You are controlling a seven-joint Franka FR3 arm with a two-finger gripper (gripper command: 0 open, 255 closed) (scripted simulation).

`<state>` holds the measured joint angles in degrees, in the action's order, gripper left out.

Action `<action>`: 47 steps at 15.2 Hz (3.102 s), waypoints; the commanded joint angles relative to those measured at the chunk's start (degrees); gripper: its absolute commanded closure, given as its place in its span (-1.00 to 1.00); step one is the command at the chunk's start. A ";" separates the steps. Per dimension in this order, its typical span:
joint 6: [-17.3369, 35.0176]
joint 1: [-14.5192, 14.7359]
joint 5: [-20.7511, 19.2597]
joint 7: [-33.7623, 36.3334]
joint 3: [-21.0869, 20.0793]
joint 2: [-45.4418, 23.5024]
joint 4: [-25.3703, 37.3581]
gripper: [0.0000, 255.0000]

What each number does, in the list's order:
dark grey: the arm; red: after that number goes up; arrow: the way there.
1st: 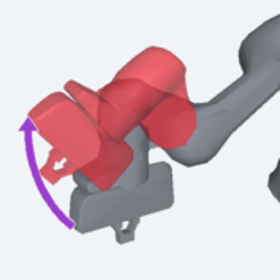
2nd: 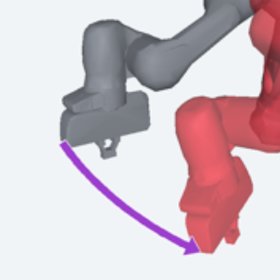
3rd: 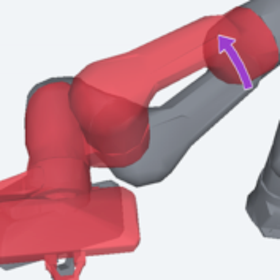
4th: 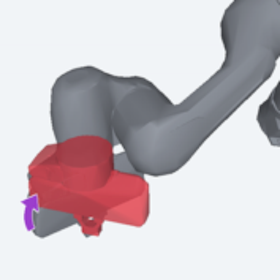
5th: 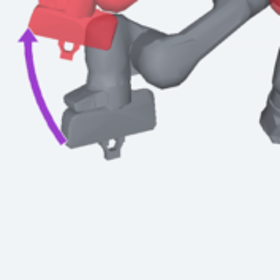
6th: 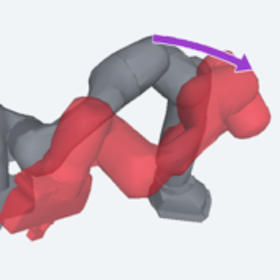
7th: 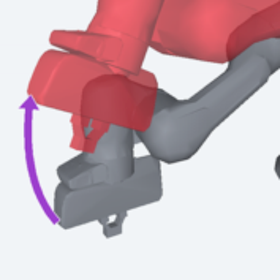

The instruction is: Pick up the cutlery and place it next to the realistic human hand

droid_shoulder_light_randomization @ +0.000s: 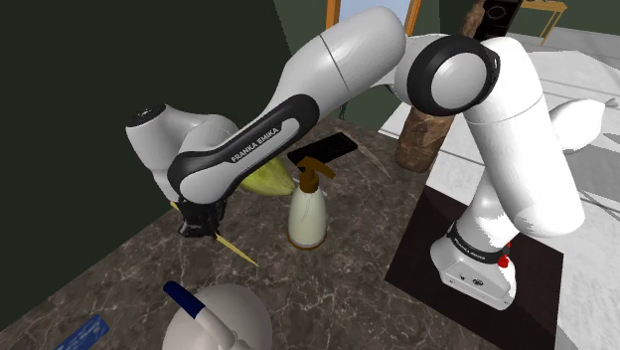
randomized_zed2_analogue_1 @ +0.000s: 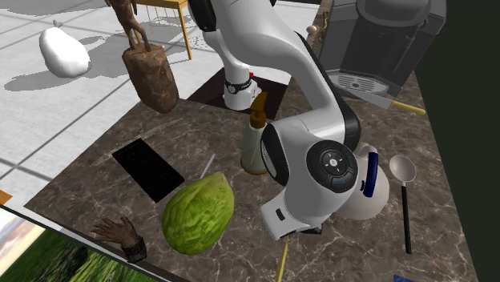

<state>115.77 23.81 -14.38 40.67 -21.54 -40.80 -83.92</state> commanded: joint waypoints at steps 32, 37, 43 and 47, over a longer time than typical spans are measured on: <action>8.16 1.18 -3.44 4.08 0.74 4.96 -10.33 1.00; 6.58 0.95 -2.87 3.70 0.35 6.26 -9.99 1.00; 3.27 0.57 -1.78 2.94 -0.34 8.66 -8.93 1.00; 0.95 0.38 -1.10 2.45 -0.73 10.08 -7.94 1.00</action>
<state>117.26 24.32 -15.71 43.28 -22.15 -31.29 -91.85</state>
